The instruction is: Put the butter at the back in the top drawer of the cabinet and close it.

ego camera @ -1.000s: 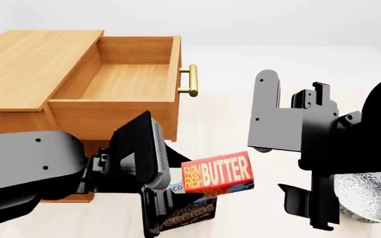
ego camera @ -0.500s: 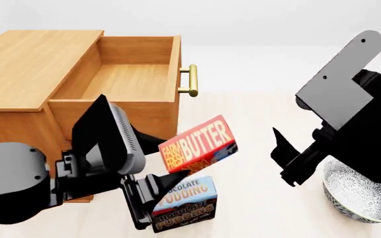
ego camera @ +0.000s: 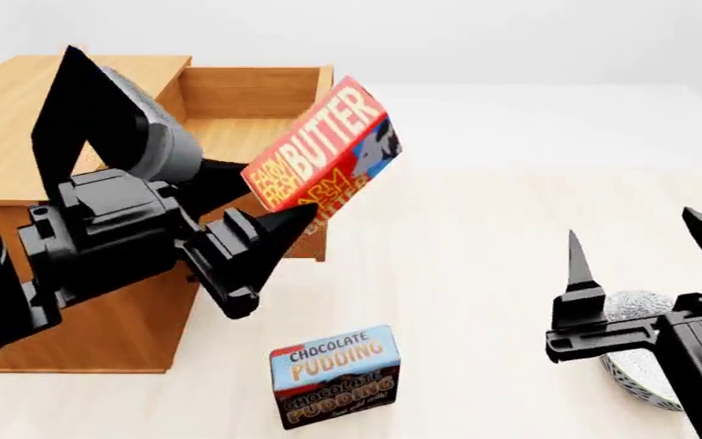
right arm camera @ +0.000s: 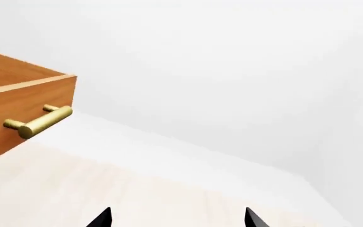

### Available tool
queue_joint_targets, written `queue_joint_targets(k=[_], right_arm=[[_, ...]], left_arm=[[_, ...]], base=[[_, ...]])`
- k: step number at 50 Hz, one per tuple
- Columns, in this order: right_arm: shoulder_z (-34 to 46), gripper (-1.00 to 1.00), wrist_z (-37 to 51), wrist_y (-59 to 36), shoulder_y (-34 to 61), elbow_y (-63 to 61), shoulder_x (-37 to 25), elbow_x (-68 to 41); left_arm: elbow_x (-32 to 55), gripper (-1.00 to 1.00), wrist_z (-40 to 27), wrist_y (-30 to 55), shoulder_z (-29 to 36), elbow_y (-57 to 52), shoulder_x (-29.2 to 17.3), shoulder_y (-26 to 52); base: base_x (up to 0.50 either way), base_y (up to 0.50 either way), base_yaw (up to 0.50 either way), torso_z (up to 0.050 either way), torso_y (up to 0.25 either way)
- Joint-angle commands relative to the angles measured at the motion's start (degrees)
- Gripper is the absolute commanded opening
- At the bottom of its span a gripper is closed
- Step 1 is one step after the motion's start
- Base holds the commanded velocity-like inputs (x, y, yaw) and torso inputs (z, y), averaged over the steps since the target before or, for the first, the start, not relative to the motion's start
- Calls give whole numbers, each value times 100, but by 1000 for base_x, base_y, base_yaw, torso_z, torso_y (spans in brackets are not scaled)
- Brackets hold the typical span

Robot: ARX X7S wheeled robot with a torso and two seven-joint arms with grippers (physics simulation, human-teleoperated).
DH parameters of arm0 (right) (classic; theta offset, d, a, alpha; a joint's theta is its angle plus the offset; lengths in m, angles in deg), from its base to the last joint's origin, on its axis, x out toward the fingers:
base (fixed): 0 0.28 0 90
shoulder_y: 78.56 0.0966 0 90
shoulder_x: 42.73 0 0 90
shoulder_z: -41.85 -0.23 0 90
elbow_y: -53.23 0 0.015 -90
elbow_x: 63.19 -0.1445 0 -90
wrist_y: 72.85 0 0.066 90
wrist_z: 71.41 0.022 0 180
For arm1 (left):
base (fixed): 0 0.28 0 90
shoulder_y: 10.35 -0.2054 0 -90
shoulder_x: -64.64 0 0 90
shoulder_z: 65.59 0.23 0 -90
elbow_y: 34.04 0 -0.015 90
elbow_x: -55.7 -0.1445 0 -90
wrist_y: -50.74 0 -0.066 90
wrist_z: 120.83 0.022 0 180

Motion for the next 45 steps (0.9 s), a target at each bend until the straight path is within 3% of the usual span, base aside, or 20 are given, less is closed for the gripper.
queue_joint_targets(k=[1,12,23,45], right_arm=[[791,100,701,1914,-1187,-125,-408,1765],[1057,100,1036,2136,-1481,-471,-543,2555],[1117,100,1155,2073,-1567,-607,-545,2756],[1212,100,1441,2051,-1696,-752,-546,3202]], left_arm=[[706,-100,-579,570,-378,952,494,1070],[539,-100,-340,1520,-38,3008,1612,2078],[-211,-100,41,1787,418,4780,2585,2481],[-1674,-100,1870,1677,1439,8838,4660,2898]], base=[[0,0,0,0,0],[0,0,0,0,1],[0,0,0,1,1],[0,0,0,0,2]])
